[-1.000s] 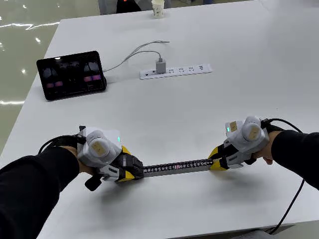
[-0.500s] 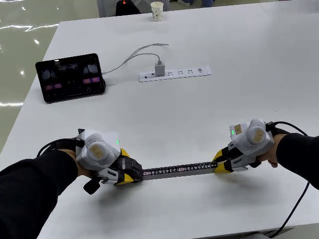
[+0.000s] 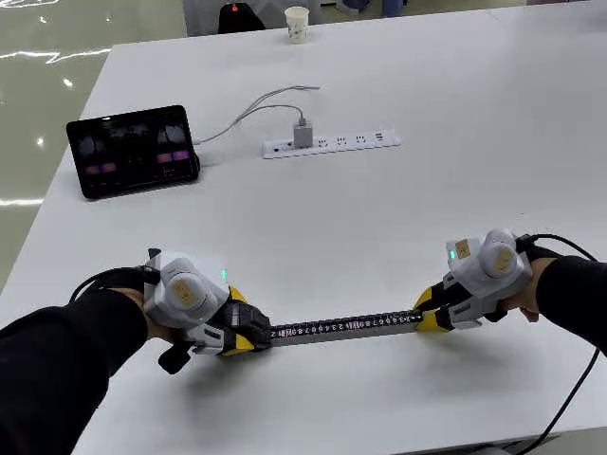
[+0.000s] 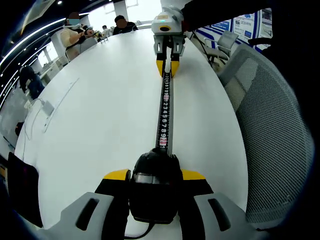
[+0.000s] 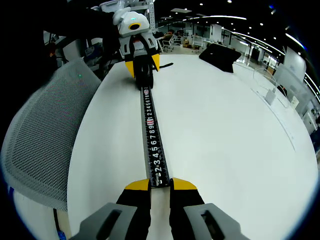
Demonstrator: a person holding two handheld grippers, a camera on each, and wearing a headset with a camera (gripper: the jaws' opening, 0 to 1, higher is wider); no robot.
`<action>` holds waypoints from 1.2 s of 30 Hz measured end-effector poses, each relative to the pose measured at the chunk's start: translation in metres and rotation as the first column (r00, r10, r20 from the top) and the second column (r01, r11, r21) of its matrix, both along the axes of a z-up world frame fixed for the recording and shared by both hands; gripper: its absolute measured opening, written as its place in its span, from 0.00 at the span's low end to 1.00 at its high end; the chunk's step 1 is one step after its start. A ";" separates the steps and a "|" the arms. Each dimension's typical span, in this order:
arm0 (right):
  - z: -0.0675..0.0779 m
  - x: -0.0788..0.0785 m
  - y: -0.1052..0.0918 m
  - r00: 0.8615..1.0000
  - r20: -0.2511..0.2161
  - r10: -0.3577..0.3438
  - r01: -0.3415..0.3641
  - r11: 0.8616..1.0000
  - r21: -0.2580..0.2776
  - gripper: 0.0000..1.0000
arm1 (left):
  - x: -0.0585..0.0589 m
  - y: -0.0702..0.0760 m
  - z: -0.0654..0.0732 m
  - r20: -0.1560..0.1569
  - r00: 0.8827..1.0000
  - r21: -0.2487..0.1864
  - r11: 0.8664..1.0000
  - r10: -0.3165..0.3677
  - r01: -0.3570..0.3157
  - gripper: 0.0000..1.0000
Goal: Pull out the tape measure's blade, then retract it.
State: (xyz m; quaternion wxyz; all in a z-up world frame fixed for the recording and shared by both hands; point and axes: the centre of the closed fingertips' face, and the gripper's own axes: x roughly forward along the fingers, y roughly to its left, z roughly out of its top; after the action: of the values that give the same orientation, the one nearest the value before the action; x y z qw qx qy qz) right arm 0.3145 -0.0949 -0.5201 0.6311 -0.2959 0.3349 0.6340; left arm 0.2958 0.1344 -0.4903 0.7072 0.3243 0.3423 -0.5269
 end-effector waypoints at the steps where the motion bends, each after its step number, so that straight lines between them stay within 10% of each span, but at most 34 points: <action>1: 0.000 0.000 -0.001 1.000 0.000 0.000 0.000 1.000 -0.001 0.10 | 0.000 0.000 0.000 0.000 1.000 0.000 1.000 0.000 0.000 0.31; 36: 0.002 -0.002 -0.003 1.000 0.022 0.017 -0.016 0.998 -0.058 0.12 | 0.002 -0.001 -0.002 0.049 0.998 0.044 0.999 -0.032 0.030 0.33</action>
State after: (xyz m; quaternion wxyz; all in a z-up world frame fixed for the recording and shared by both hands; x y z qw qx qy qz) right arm 0.3126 -0.0984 -0.5180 0.6208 -0.3237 0.3437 0.6259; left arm 0.2973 0.1334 -0.4923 0.6999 0.3580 0.3309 -0.5221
